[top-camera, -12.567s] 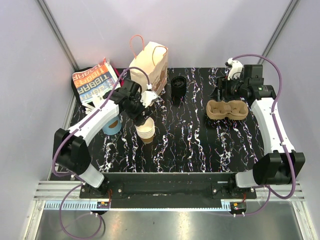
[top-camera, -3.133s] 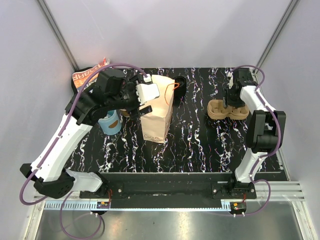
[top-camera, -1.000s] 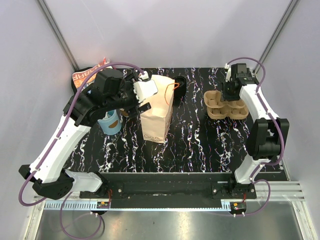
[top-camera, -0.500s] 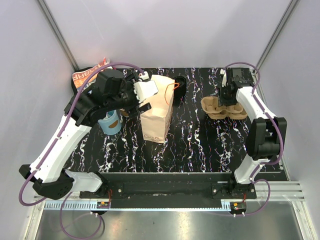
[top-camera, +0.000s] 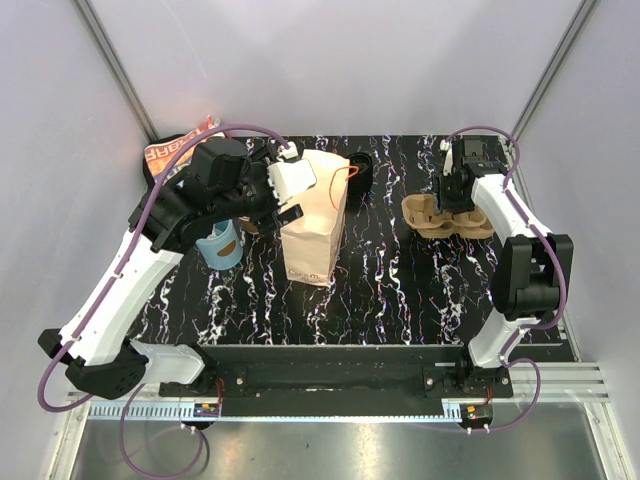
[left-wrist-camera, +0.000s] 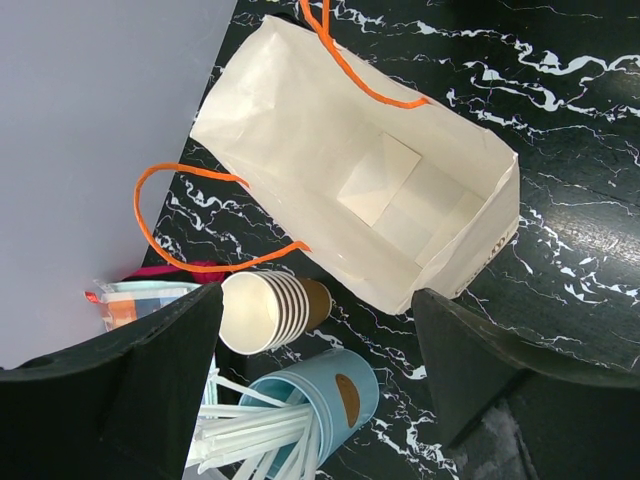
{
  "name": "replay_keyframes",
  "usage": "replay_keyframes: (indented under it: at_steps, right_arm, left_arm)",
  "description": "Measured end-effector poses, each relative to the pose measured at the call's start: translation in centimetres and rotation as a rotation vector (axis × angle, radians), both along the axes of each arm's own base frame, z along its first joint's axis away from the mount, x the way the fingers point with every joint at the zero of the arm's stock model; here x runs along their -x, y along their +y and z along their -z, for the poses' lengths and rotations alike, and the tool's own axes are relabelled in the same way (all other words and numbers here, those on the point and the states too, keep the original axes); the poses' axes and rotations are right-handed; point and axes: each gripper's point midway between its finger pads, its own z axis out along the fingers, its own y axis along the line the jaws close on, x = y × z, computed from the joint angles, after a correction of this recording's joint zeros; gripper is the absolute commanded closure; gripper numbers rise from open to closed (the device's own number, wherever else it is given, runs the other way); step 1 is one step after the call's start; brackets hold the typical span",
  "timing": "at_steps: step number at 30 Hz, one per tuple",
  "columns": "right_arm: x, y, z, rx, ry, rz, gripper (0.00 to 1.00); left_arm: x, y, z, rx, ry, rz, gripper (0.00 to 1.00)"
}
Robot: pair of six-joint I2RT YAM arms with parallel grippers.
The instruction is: Pack the takeout coffee
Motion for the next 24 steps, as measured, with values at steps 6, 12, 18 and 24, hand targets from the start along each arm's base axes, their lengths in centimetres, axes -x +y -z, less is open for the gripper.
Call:
replay_keyframes:
  at_steps: [6, 12, 18, 24]
  right_arm:
    - [0.02, 0.00, 0.08, 0.000, 0.005, 0.000, 0.43]
    - [-0.44, 0.10, -0.04, -0.003, 0.009, -0.002, 0.44]
    - [-0.89, 0.12, 0.03, -0.003, 0.015, -0.002, 0.45]
    - [-0.76, 0.12, 0.49, -0.002, 0.032, -0.002, 0.45]
  left_arm:
    - [-0.06, -0.04, -0.08, 0.003, -0.003, 0.000, 0.17]
    - [-0.06, -0.03, 0.08, 0.000, 0.000, -0.001, 0.17]
    - [-0.04, -0.03, 0.42, -0.005, 0.007, 0.000, 0.17]
    - [-0.05, -0.02, 0.45, -0.006, 0.007, 0.000, 0.17]
